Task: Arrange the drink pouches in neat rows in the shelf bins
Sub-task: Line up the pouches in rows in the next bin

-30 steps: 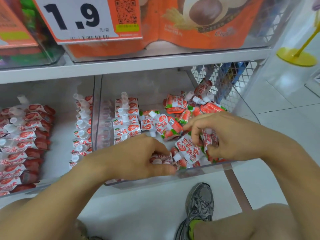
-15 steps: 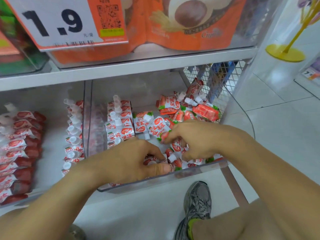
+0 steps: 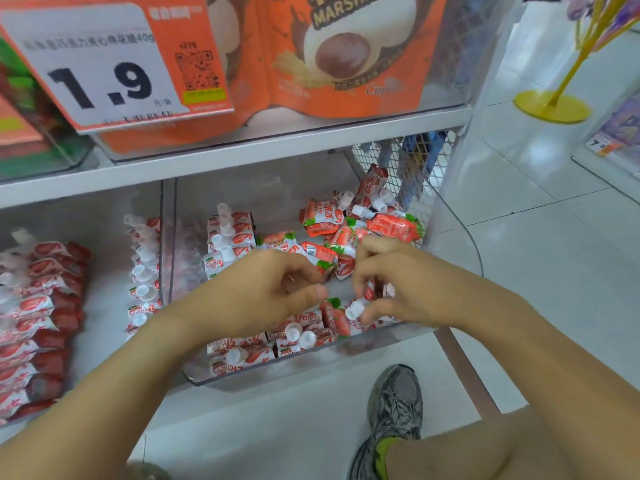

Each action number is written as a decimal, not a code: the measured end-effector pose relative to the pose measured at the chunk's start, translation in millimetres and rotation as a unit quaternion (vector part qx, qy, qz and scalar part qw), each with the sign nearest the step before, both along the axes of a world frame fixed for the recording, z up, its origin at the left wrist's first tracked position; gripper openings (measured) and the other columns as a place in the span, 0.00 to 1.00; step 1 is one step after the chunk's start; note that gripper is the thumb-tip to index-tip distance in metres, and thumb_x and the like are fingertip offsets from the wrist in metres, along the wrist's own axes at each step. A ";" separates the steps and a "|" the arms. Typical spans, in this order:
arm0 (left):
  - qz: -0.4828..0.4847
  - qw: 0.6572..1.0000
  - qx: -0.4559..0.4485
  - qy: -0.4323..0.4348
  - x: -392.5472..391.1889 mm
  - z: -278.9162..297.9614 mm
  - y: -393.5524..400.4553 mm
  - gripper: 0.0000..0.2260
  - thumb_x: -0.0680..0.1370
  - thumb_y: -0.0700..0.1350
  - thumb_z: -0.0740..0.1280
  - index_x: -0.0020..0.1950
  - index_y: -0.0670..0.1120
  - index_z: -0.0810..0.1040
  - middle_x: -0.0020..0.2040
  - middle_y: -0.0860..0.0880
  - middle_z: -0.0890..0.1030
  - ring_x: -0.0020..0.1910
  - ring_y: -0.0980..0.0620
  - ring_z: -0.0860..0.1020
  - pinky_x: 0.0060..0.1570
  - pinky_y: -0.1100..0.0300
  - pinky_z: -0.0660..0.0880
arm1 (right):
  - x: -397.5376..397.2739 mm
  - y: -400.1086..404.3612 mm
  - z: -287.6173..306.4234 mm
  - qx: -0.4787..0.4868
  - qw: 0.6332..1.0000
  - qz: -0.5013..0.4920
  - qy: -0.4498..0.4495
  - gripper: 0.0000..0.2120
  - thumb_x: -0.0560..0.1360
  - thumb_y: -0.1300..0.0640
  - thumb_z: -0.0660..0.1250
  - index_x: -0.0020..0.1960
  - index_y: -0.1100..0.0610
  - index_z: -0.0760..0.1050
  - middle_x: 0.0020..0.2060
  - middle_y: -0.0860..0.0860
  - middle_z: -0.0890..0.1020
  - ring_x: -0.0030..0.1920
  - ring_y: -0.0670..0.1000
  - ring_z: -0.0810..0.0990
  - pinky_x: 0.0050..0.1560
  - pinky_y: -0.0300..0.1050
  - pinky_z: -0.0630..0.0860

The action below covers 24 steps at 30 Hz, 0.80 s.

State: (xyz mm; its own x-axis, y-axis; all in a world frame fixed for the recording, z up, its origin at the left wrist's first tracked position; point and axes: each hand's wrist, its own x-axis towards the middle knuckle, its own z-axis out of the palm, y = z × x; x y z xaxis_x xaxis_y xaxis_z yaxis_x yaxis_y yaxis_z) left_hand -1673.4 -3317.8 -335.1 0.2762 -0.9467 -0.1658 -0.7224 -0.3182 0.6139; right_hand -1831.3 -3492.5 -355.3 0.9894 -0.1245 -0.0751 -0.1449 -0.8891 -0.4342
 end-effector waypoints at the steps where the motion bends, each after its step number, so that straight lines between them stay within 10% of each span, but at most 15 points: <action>1: -0.009 1.000 0.006 -0.012 -1.0 1.8 -6.7 0.13 0.75 0.59 0.66 0.53 0.54 0.82 0.45 0.60 0.83 0.42 0.64 0.80 0.45 0.63 0.78 | -8.7 -5.3 1.9 0.033 0.998 -0.025 -0.039 0.12 0.66 0.47 0.80 0.43 0.49 0.79 0.47 0.43 0.72 0.46 0.43 0.73 0.48 0.42 0.74; 5: -0.040 0.995 0.045 -0.076 -9.2 -5.5 -43.7 0.08 0.76 0.53 0.70 0.48 0.51 0.84 0.43 0.57 0.84 0.39 0.64 0.79 0.42 0.65 0.75 | -28.6 -22.5 1.9 0.082 0.981 -0.078 -0.160 0.14 0.66 0.44 0.75 0.40 0.55 0.81 0.41 0.48 0.77 0.39 0.47 0.79 0.42 0.39 0.77; 13: -0.106 0.963 0.190 -0.160 -17.9 -40.6 -76.1 0.09 0.73 0.37 0.68 0.50 0.47 0.75 0.43 0.50 0.76 0.43 0.48 0.75 0.39 0.60 0.71 | -29.2 -28.1 -10.3 -0.019 0.991 -0.079 -0.108 0.12 0.78 0.45 0.67 0.49 0.53 0.80 0.46 0.46 0.78 0.49 0.48 0.74 0.53 0.45 0.72; 19: -0.062 0.976 0.185 -0.097 -12.3 -36.5 -70.4 0.19 0.68 0.49 0.78 0.56 0.47 0.81 0.50 0.50 0.83 0.47 0.53 0.80 0.50 0.58 0.78 | -27.5 -23.9 -9.1 0.045 0.996 -0.042 -0.065 0.13 0.77 0.45 0.68 0.61 0.43 0.75 0.52 0.40 0.77 0.54 0.41 0.74 0.60 0.48 0.70; 24: 0.015 0.991 0.082 -0.103 -15.4 -15.6 -62.2 0.13 0.65 0.50 0.80 0.46 0.49 0.85 0.39 0.56 0.82 0.37 0.60 0.79 0.36 0.66 0.75 | -39.9 -31.9 3.9 0.111 0.987 -0.053 -0.099 0.03 0.79 0.52 0.68 0.52 0.46 0.78 0.47 0.41 0.75 0.50 0.42 0.75 0.49 0.33 0.70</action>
State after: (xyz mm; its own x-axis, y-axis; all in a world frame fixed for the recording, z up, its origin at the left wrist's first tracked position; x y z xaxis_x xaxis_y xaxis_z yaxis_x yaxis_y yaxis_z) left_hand -1688.8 -3379.9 -350.7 0.3478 -0.9027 -0.2534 -0.8156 -0.4246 0.3931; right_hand -1871.2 -3524.5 -351.4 0.9697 -0.2305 0.0804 -0.1255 -0.7532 -0.6457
